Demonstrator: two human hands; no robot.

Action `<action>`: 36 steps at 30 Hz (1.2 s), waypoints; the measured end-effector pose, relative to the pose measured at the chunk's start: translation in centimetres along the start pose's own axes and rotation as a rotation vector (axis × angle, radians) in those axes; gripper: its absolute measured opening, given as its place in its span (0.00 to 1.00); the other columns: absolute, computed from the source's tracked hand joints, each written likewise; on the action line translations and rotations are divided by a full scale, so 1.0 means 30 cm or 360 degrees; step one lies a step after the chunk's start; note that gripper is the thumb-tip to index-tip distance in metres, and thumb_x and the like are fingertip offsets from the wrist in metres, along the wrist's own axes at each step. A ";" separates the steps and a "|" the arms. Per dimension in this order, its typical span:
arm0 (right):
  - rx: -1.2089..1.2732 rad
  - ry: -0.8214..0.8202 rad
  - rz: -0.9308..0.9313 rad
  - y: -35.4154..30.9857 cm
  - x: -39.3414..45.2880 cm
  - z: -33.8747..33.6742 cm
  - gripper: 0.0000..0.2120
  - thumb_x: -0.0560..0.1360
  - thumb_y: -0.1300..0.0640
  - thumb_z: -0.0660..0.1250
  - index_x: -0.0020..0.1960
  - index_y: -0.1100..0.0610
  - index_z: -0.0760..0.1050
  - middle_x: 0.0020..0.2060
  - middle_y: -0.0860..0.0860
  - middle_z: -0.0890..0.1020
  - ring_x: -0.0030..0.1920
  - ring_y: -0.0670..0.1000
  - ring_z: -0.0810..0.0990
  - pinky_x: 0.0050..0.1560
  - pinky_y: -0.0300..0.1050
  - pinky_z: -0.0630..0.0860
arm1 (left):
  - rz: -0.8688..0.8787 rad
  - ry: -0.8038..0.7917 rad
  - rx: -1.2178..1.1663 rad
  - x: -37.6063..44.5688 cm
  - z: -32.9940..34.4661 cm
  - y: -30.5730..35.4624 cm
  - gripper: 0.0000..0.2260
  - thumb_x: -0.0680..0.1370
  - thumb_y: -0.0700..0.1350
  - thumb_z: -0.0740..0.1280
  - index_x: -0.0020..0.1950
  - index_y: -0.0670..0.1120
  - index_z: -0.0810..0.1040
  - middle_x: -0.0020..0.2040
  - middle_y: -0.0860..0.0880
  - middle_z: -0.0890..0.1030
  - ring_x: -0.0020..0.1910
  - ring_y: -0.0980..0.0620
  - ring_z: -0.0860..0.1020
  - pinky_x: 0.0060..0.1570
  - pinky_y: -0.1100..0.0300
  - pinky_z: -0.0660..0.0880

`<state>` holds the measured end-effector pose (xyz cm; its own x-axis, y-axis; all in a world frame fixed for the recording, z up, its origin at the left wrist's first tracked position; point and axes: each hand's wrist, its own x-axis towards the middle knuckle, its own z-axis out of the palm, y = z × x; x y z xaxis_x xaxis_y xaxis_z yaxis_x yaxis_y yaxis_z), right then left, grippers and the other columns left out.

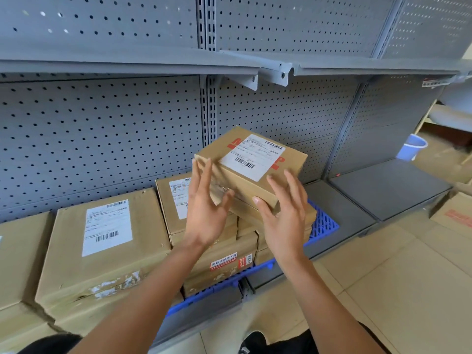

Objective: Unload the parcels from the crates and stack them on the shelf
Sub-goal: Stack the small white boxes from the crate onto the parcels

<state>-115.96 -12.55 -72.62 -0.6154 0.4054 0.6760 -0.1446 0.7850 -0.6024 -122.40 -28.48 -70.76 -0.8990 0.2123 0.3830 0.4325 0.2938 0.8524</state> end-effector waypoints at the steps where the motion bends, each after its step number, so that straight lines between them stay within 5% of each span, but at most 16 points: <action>1: -0.0003 0.0007 0.0016 0.000 0.006 0.010 0.25 0.74 0.54 0.76 0.70 0.52 0.77 0.76 0.52 0.68 0.75 0.58 0.64 0.73 0.55 0.65 | -0.0001 -0.0030 0.0007 -0.010 0.015 -0.001 0.35 0.80 0.47 0.71 0.81 0.63 0.56 0.83 0.57 0.49 0.81 0.61 0.48 0.78 0.49 0.58; 7: 0.0024 0.0001 0.0076 -0.008 0.023 0.045 0.24 0.79 0.50 0.70 0.73 0.53 0.72 0.77 0.50 0.65 0.77 0.54 0.60 0.74 0.59 0.63 | -0.0015 -0.0168 0.0101 -0.047 0.069 -0.004 0.33 0.81 0.44 0.69 0.81 0.57 0.58 0.83 0.56 0.53 0.80 0.63 0.51 0.80 0.55 0.54; 12: 0.0141 -0.0010 0.0076 -0.023 0.013 0.037 0.21 0.83 0.51 0.58 0.75 0.53 0.70 0.78 0.47 0.64 0.78 0.51 0.58 0.77 0.55 0.59 | -0.0043 -0.0182 0.0024 -0.029 0.073 -0.020 0.33 0.81 0.48 0.70 0.82 0.57 0.57 0.83 0.59 0.50 0.74 0.76 0.47 0.79 0.51 0.58; 16: 0.0135 -0.0041 0.0045 -0.030 -0.003 0.044 0.21 0.83 0.55 0.55 0.75 0.53 0.70 0.78 0.46 0.63 0.79 0.49 0.55 0.78 0.48 0.53 | -0.0108 -0.0178 0.0036 -0.012 0.076 -0.014 0.38 0.79 0.56 0.70 0.83 0.54 0.54 0.83 0.59 0.49 0.80 0.65 0.49 0.78 0.49 0.60; 19: 0.0090 -0.0009 0.0035 -0.030 -0.007 0.047 0.22 0.82 0.63 0.56 0.74 0.54 0.71 0.78 0.45 0.64 0.78 0.45 0.55 0.77 0.42 0.52 | -0.0113 -0.0096 0.0037 -0.016 0.077 -0.019 0.37 0.78 0.52 0.72 0.82 0.55 0.57 0.81 0.59 0.54 0.79 0.60 0.55 0.76 0.47 0.64; 25: -0.0009 -0.0048 -0.0085 -0.005 -0.002 0.031 0.39 0.68 0.79 0.57 0.75 0.55 0.69 0.78 0.47 0.63 0.78 0.54 0.59 0.76 0.53 0.61 | 0.0048 -0.0133 0.0006 -0.042 0.094 0.008 0.40 0.76 0.50 0.75 0.81 0.60 0.55 0.80 0.59 0.58 0.80 0.59 0.56 0.73 0.43 0.68; 28: -0.0079 -0.0122 -0.0136 0.014 0.012 0.027 0.43 0.65 0.79 0.58 0.77 0.52 0.68 0.79 0.47 0.62 0.75 0.56 0.61 0.69 0.59 0.70 | 0.0089 -0.0198 -0.0003 -0.027 0.095 0.022 0.44 0.73 0.54 0.77 0.81 0.62 0.53 0.80 0.60 0.57 0.81 0.57 0.54 0.75 0.43 0.65; 32: -0.0159 -0.0180 -0.0240 0.041 0.038 0.034 0.42 0.68 0.76 0.57 0.79 0.51 0.64 0.79 0.47 0.61 0.73 0.55 0.62 0.63 0.55 0.75 | 0.0051 -0.0236 0.0082 0.006 0.104 0.017 0.51 0.70 0.58 0.79 0.82 0.61 0.47 0.81 0.62 0.52 0.81 0.60 0.49 0.77 0.55 0.57; 36: -0.0183 -0.0194 -0.0166 0.069 0.060 0.038 0.44 0.70 0.79 0.60 0.80 0.49 0.60 0.81 0.49 0.55 0.75 0.55 0.61 0.67 0.52 0.72 | 0.0071 -0.0247 0.0160 0.051 0.106 0.000 0.50 0.72 0.51 0.79 0.81 0.66 0.47 0.82 0.56 0.53 0.79 0.56 0.58 0.69 0.56 0.66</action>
<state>-118.25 -10.73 -73.12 -0.6921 0.2648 0.6715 -0.1271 0.8710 -0.4745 -123.55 -25.20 -71.29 -0.8609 0.3660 0.3534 0.4833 0.3711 0.7929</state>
